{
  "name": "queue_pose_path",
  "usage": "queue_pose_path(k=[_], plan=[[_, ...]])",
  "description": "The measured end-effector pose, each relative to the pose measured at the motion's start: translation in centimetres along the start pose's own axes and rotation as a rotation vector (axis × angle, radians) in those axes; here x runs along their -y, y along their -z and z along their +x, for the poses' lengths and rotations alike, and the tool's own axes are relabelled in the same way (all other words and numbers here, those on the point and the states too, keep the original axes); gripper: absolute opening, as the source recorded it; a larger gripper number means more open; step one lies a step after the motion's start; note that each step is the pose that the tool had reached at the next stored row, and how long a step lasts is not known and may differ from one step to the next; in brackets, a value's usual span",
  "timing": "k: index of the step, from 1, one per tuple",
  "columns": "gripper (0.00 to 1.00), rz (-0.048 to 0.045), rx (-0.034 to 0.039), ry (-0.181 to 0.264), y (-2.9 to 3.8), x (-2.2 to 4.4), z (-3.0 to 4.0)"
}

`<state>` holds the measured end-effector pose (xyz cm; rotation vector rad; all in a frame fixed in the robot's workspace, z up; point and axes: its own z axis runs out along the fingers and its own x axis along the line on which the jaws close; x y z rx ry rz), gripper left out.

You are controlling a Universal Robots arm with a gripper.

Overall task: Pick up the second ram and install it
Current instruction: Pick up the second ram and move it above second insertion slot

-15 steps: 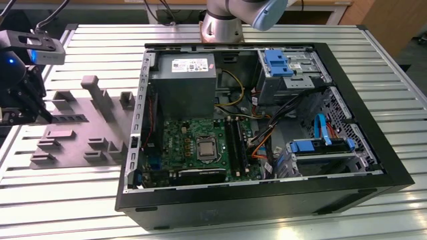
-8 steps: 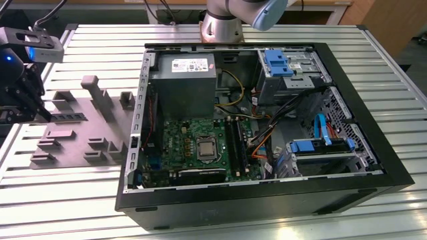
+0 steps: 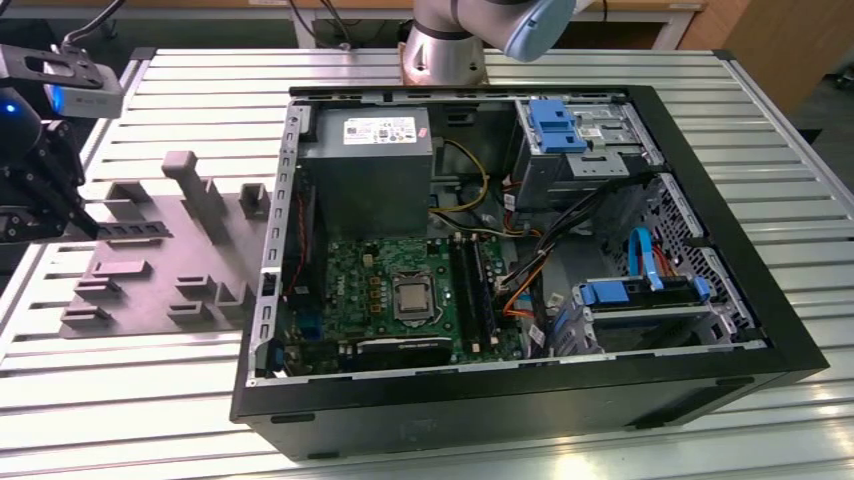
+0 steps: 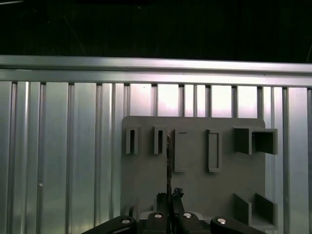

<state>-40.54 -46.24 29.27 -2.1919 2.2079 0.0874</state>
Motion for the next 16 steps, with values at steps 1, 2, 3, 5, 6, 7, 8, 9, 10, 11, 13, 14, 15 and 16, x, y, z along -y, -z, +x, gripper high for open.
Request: queue_pose_path(k=[1,2,3,5,6,7,8,9,10,11,13,14,15,16], plan=[[0.14,0.0,0.0,0.0,0.11,0.0,-0.01],[0.14,0.0,0.0,0.0,0.21,-0.01,-0.01],[0.14,0.0,0.0,0.0,0.31,0.0,-0.02],[0.14,0.0001,0.0001,0.0,0.47,-0.01,-0.03],[0.14,0.0003,0.0002,0.0,0.47,-0.01,-0.03],[0.14,0.0003,0.0002,0.0,0.47,-0.01,-0.03],[0.14,0.0002,0.0002,0.0,0.48,-0.01,-0.03],[0.14,0.0,0.0,0.0,0.52,-0.01,-0.03],[0.14,0.0001,0.0,0.0,0.55,-0.01,-0.03],[0.14,0.0,0.0,0.0,0.55,-0.01,-0.03],[0.14,0.0001,0.0,0.0,0.56,-0.01,-0.03],[0.14,0.0,0.0,0.0,0.56,-0.01,-0.03],[0.14,0.0,0.0001,0.0,0.56,-0.01,-0.04],[0.14,0.0,0.0,0.0,0.57,-0.01,-0.03]])
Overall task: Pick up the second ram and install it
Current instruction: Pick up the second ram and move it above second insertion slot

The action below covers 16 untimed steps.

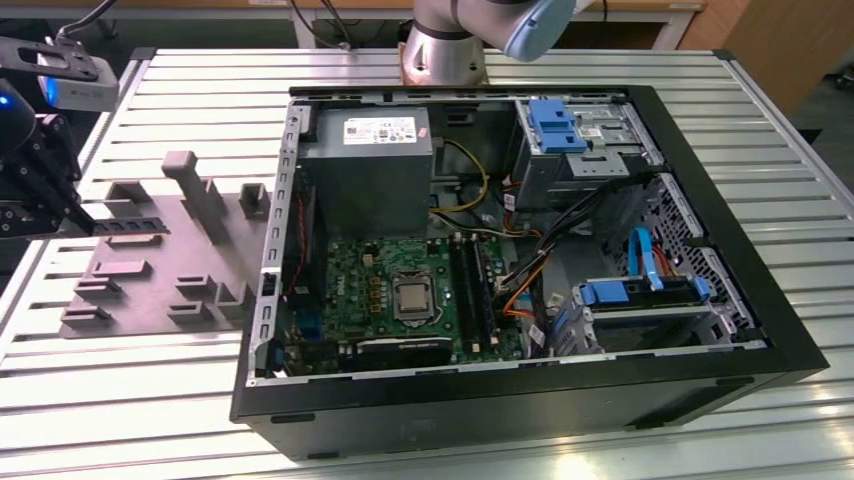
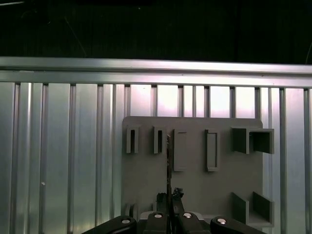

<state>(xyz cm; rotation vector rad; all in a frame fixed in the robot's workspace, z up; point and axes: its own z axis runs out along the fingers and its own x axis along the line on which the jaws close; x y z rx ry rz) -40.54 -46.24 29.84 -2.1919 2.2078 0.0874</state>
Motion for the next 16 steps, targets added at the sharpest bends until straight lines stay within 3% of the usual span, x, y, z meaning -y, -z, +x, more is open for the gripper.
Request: queue_pose_path(k=[5,16], plan=[[0.14,-0.0003,-0.0002,0.0,0.23,-0.01,-0.01],[0.14,0.0,0.0,0.0,1.54,-0.03,-0.09]])
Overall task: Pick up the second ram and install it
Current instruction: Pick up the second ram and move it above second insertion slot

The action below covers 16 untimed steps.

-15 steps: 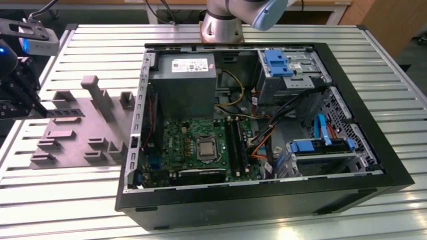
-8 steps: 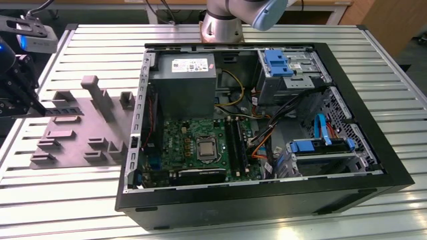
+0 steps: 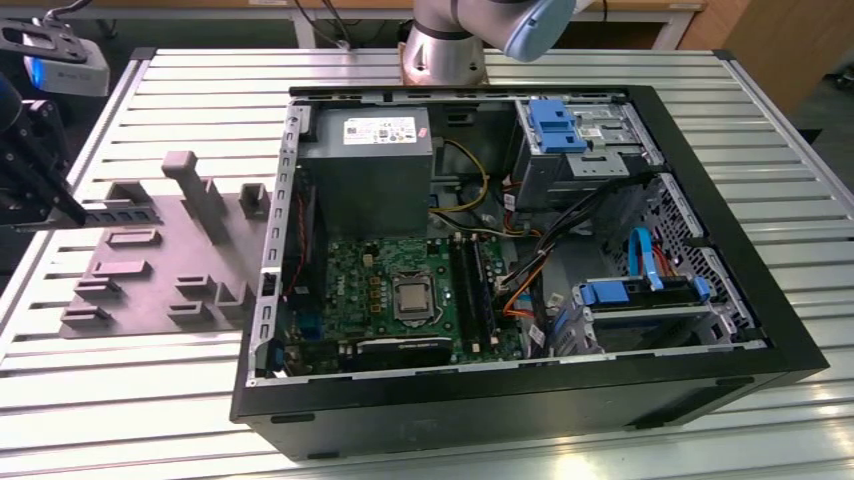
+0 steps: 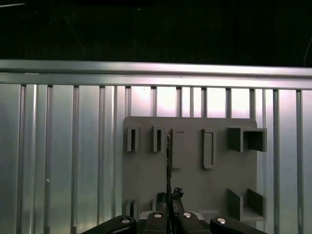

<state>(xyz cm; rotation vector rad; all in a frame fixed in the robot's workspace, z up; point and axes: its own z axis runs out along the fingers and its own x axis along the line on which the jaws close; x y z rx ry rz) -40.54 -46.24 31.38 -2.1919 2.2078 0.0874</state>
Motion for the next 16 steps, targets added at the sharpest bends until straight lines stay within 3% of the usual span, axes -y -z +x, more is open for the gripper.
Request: queue_pose_path(k=[16], plan=[[0.14,-0.0001,0.0,0.0,1.95,-0.04,-0.12]])
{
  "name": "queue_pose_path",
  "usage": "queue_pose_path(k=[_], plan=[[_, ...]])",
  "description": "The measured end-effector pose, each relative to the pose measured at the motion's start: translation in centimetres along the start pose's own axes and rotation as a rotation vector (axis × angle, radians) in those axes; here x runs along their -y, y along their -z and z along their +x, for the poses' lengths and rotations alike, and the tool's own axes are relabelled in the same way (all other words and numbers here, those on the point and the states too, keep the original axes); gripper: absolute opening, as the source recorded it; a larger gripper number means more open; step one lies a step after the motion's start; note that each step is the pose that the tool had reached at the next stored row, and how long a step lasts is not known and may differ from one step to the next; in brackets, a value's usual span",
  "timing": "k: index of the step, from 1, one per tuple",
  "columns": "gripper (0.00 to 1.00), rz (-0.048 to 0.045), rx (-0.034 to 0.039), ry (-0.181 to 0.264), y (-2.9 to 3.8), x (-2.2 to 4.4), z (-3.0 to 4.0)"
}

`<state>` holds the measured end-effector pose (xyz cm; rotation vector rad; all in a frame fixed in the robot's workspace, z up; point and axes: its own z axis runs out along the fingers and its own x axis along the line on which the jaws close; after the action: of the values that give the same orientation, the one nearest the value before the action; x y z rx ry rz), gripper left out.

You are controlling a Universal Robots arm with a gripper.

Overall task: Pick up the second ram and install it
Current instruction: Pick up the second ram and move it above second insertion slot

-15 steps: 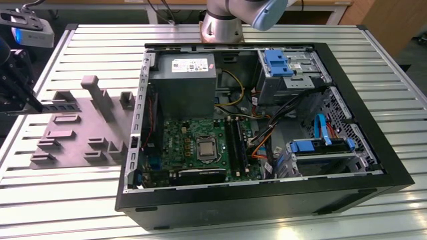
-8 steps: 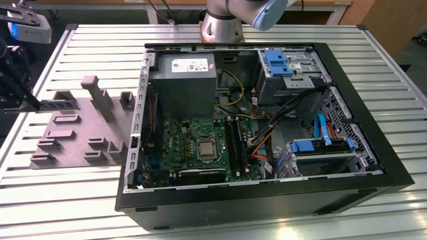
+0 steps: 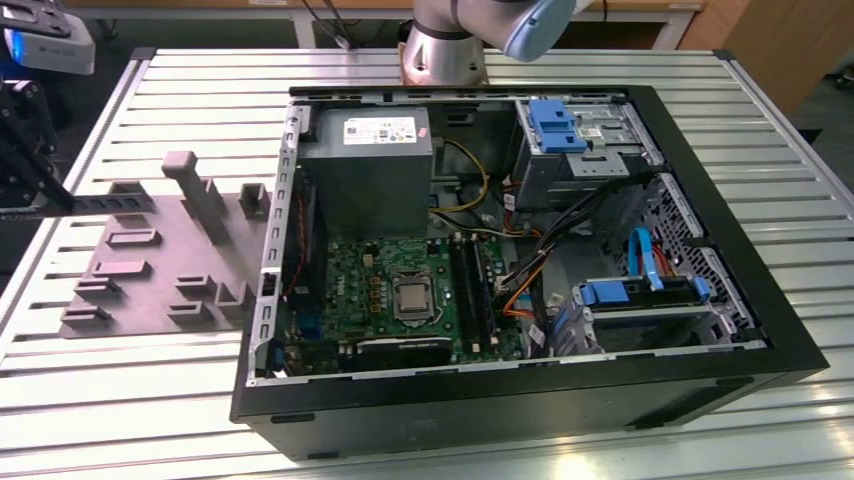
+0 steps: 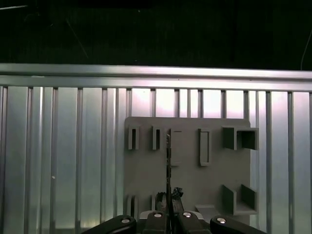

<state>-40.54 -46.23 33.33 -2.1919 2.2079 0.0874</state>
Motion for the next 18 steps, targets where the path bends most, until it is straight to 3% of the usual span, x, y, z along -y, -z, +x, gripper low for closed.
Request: queue_pose_path(k=[18], plan=[[0.14,0.0,0.0,0.0,3.64,-0.07,-0.24]])
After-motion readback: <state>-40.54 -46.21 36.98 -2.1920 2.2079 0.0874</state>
